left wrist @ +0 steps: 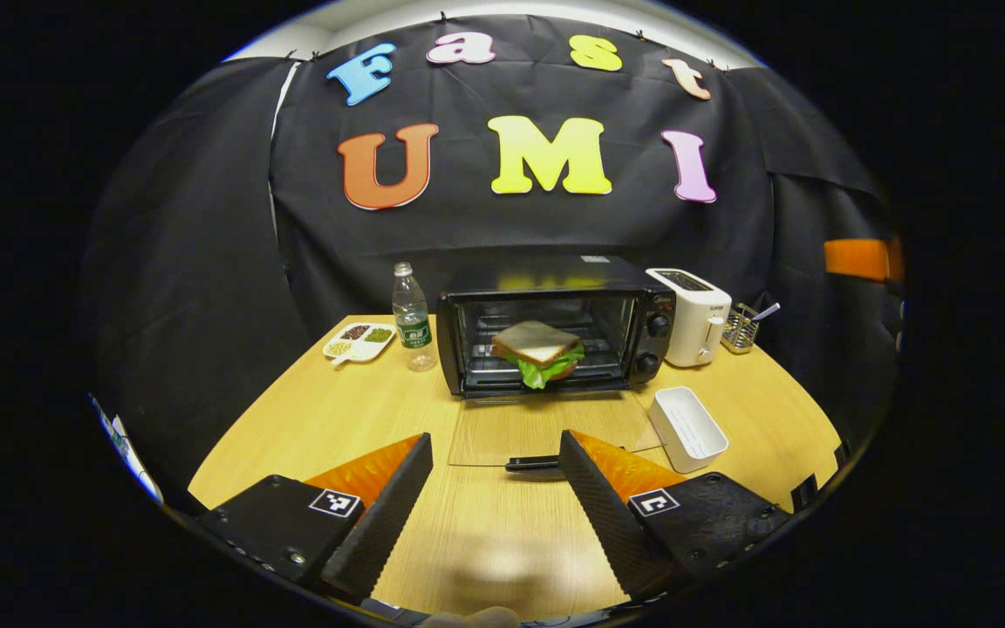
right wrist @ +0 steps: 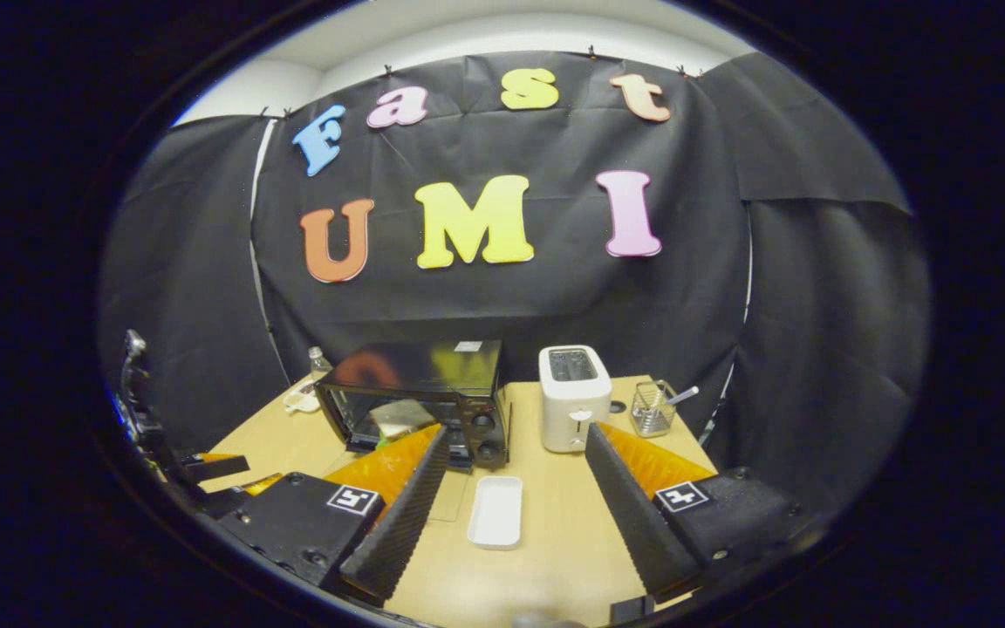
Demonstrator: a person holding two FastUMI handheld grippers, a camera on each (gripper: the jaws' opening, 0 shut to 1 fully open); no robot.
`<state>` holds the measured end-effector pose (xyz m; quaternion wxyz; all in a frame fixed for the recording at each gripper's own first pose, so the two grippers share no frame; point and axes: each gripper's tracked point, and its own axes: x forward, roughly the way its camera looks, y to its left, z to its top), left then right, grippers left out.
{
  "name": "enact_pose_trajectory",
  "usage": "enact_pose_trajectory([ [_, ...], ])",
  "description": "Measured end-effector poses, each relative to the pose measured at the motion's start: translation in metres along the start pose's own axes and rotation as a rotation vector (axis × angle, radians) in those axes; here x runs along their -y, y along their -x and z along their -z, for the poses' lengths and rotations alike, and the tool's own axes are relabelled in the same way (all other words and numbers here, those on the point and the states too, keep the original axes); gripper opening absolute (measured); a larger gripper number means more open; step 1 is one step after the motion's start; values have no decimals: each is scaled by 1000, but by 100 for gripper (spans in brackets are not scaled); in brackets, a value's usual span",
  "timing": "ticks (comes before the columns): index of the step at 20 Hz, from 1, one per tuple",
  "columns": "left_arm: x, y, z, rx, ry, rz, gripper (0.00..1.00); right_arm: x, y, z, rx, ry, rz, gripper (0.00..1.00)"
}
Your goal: Open the electric oven with the left hand, put the food in, and close the electric oven.
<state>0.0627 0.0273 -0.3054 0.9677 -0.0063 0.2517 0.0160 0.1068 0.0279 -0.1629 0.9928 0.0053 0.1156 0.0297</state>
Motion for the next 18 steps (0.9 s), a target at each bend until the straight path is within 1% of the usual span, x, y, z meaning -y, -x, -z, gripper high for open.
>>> enact_pose_trajectory([
  [3, 17, -26, 37, -79, 12, 29, 96, 8, 12, -7, -5, 0, -22, 100],
  [5, 27, -38, 62, -129, 2, 46, 96, 16, 19, -11, -9, 5, -17, 100],
  [9, 52, -68, 101, -208, -12, 87, 96, 17, 23, -4, -35, 34, -25, 100],
  [13, 64, -92, 118, -254, -13, 96, 96, 24, 20, 5, -77, 19, -4, 100],
  [18, 63, -109, 124, -285, -10, 89, 96, 31, 17, 8, -90, 10, 22, 100],
])
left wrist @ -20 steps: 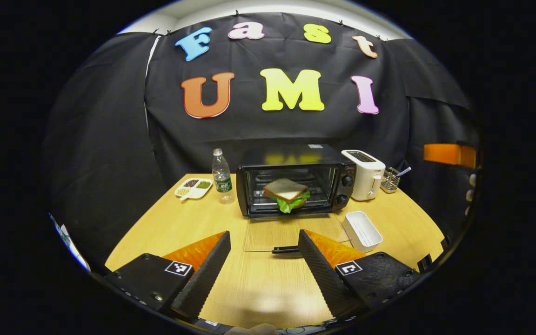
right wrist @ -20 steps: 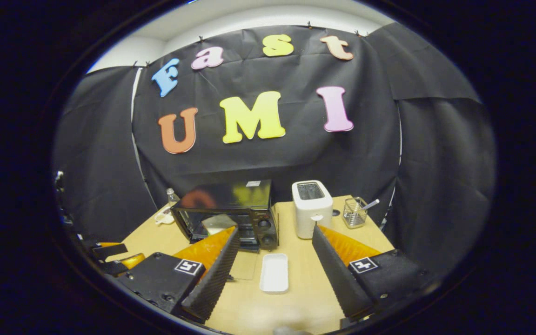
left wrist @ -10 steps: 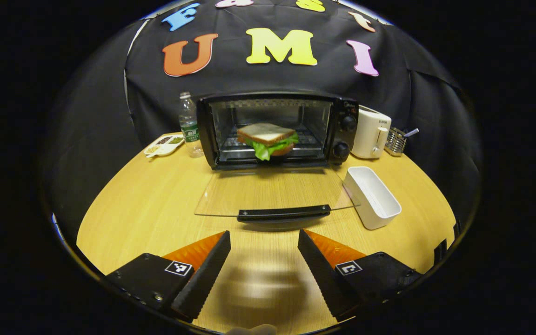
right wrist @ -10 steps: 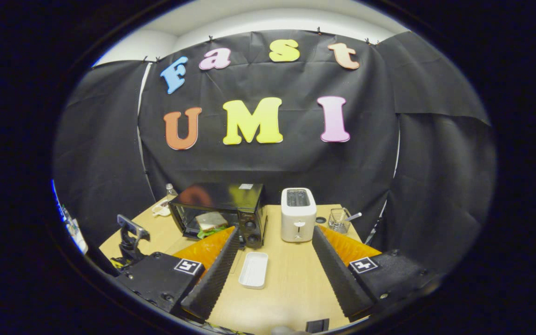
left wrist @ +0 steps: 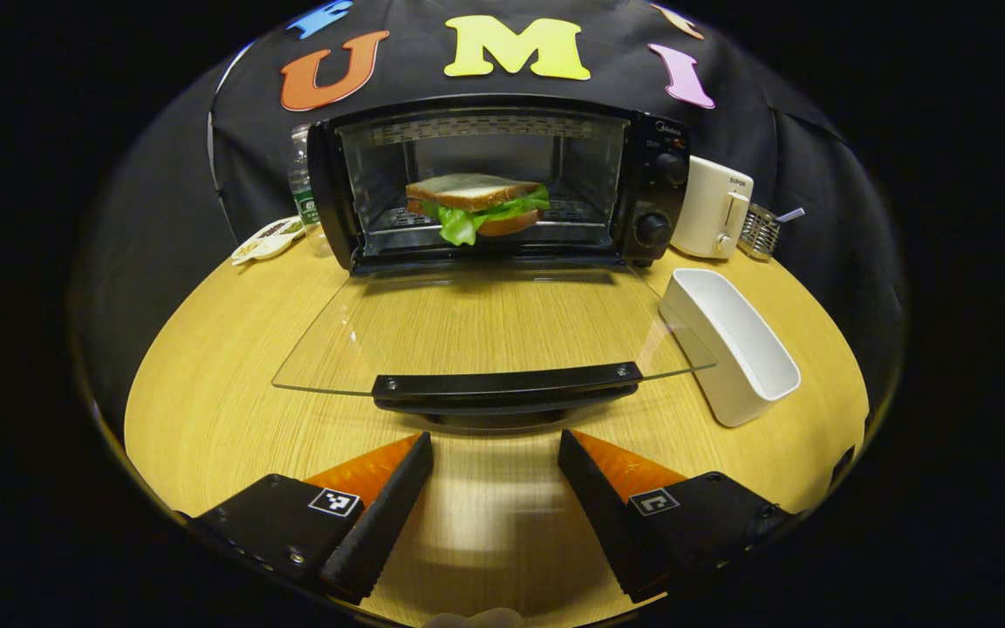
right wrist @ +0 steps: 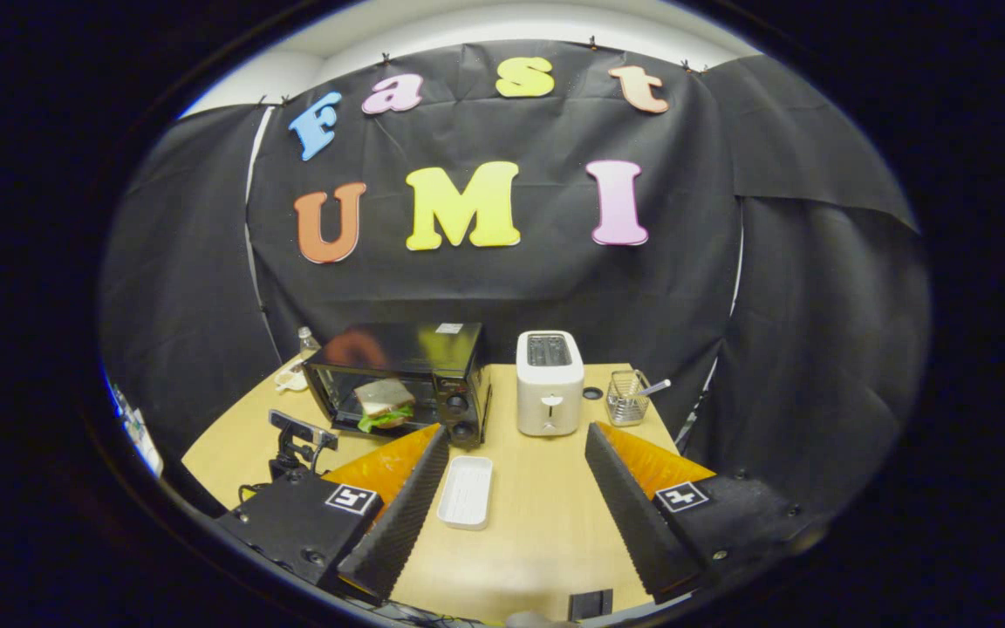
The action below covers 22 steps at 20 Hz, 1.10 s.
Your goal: Open the electric oven with the left hand, put the food in, and close the electric oven.
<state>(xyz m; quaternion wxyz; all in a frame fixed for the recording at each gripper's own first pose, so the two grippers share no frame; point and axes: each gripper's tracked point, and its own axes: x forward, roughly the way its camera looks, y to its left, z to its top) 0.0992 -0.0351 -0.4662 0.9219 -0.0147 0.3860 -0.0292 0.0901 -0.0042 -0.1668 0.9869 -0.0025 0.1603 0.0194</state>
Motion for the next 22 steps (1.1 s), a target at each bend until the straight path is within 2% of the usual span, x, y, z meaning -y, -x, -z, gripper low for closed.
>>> enact_pose_trajectory([
  [2, 2, -1, -5, 12, 1, 6, 98, 3, -3, 1, -7, -6, 4, 100],
  [4, 2, -1, -7, 9, 0, 4, 94, 5, -6, 2, -14, -17, 6, 100],
  [12, 3, 12, -29, 47, -5, 11, 94, 4, -10, 5, -23, -37, -12, 100],
  [17, 3, 22, -79, 125, -5, 6, 95, 7, -8, 6, -11, -31, -13, 100],
  [22, 4, 19, -132, 194, -18, 3, 94, 16, -7, 10, -16, -75, 3, 100],
])
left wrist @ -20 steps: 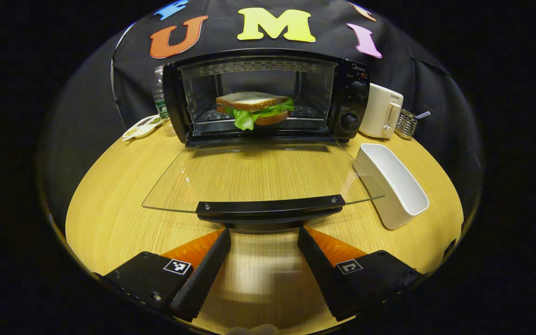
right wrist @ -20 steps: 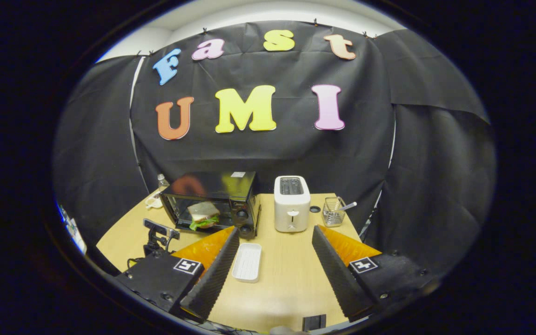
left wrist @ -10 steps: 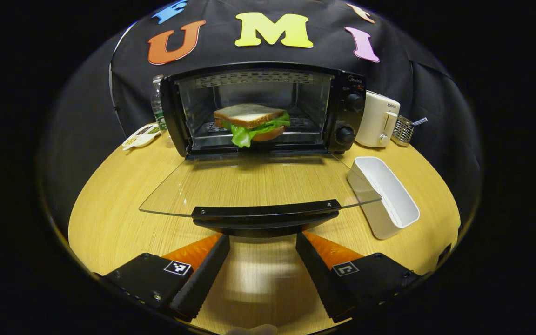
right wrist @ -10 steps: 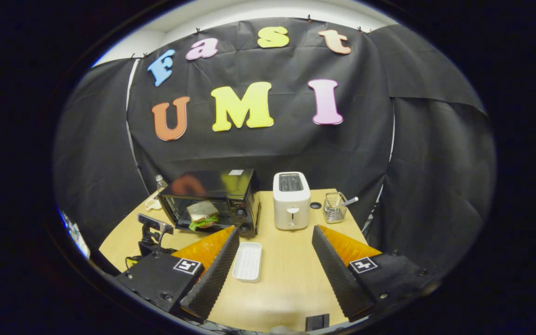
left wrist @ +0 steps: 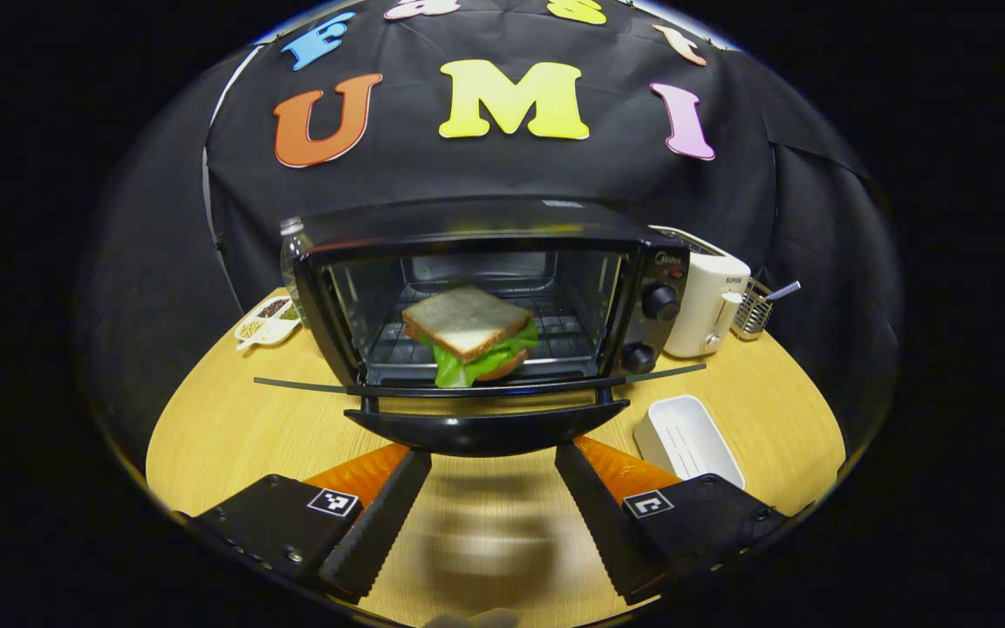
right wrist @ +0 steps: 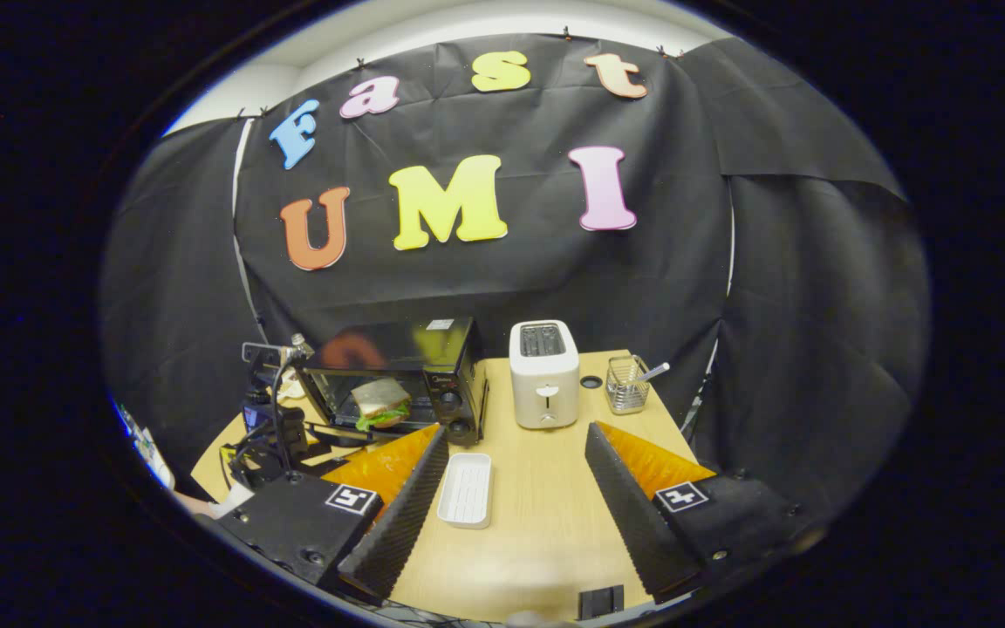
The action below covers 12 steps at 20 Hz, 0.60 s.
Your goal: Open the electric oven with the left hand, put the food in, and close the electric oven.
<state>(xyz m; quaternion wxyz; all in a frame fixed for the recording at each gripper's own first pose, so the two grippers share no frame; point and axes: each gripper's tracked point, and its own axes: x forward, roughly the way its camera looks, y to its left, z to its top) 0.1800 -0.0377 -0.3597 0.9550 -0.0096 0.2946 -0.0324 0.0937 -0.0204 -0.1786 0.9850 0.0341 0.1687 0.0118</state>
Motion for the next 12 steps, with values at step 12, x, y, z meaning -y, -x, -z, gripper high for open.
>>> enact_pose_trajectory([
  [12, -12, -31, -60, 72, -30, -19, 96, 16, -2, 4, -8, -5, 31, 100],
])
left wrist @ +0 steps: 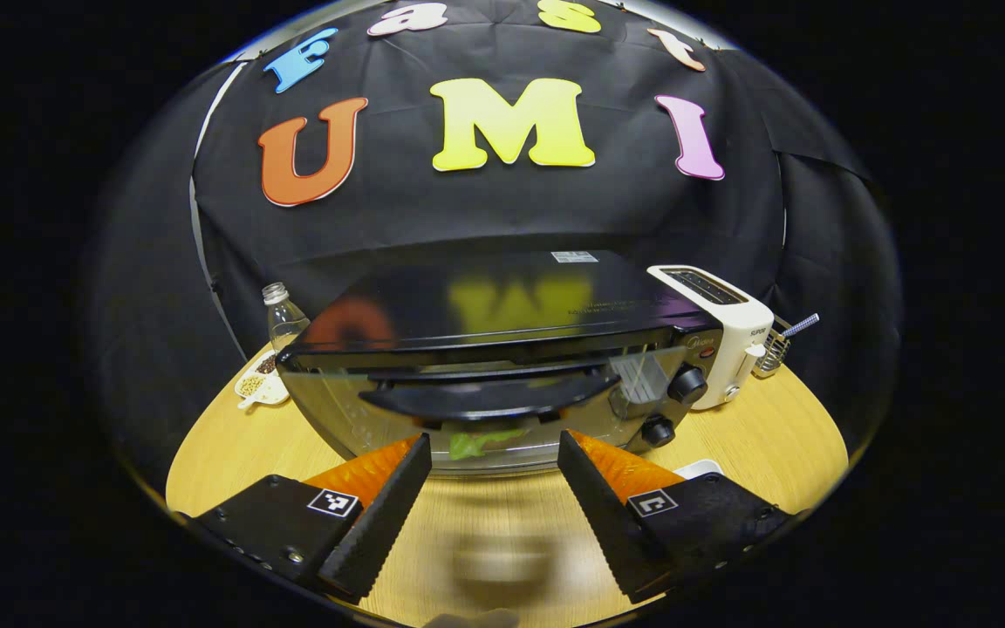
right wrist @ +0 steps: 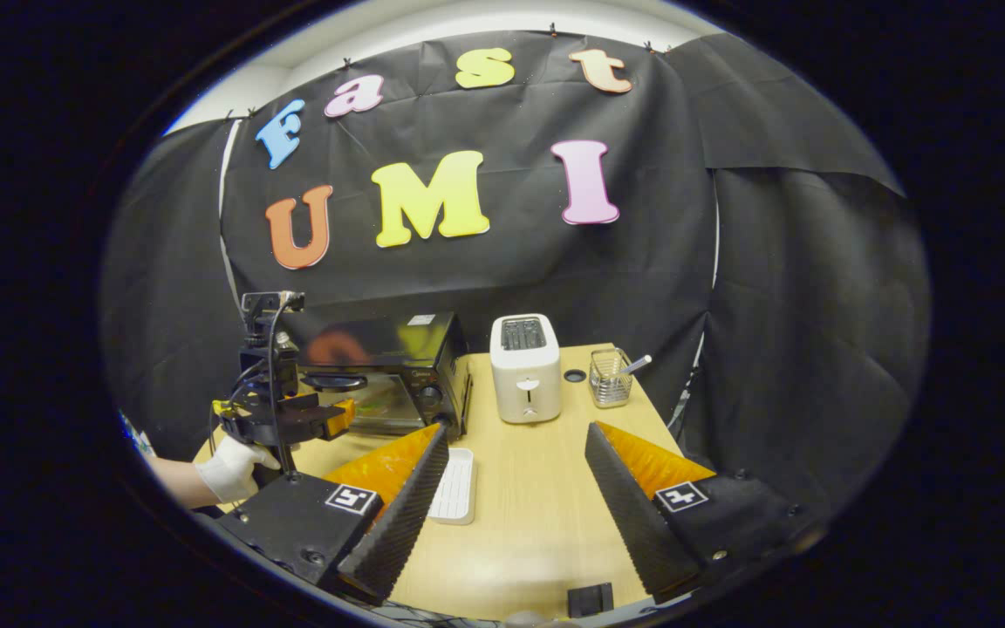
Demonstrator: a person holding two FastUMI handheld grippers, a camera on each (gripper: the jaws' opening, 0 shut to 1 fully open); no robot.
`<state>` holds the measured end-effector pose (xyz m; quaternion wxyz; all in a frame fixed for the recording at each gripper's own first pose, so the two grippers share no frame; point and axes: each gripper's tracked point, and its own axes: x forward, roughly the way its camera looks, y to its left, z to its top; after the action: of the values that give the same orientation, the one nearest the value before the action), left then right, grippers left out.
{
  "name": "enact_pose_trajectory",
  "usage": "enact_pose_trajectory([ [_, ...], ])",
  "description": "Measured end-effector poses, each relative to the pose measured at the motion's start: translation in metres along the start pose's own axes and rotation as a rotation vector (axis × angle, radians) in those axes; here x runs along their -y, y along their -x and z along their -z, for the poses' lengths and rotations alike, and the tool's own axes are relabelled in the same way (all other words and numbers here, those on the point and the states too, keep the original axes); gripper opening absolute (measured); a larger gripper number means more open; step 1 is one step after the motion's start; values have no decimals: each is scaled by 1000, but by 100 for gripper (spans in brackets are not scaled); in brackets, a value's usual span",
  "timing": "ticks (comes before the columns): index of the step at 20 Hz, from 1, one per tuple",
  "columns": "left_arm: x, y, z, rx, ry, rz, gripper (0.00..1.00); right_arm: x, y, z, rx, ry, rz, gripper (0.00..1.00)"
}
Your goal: Open the electric oven with the left hand, put the food in, and close the electric oven.
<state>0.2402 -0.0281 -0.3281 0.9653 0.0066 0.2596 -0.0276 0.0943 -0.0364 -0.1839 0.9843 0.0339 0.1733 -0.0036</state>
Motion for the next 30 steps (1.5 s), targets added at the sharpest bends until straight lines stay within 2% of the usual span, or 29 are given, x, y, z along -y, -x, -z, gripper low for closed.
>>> enact_pose_trajectory([
  [6, 5, 7, 5, -13, -7, -1, 96, -8, -1, -4, 6, 4, -31, 100],
  [17, 12, 48, 10, -9, 74, -112, 96, -12, -11, -23, 32, 37, -233, 100],
  [21, 9, 100, -13, 46, 87, -128, 96, -16, 1, -38, 66, 32, -233, 100],
  [22, 8, 118, -26, 78, 95, -116, 96, -20, 7, -43, 77, 34, -227, 90],
  [23, 8, 138, -43, 119, 93, -109, 96, -24, 15, -50, 95, 33, -220, 100],
  [27, -8, 225, -100, 271, 21, -84, 96, -44, 55, -88, 205, 80, -148, 100],
  [28, -11, 246, -115, 314, 5, -77, 96, -49, 66, -98, 233, 102, -126, 89],
  [29, -15, 267, -125, 350, -8, -70, 96, -53, 75, -104, 261, 117, -104, 100],
  [30, -18, 285, -133, 377, -15, -62, 95, -59, 86, -110, 281, 124, -94, 100],
])
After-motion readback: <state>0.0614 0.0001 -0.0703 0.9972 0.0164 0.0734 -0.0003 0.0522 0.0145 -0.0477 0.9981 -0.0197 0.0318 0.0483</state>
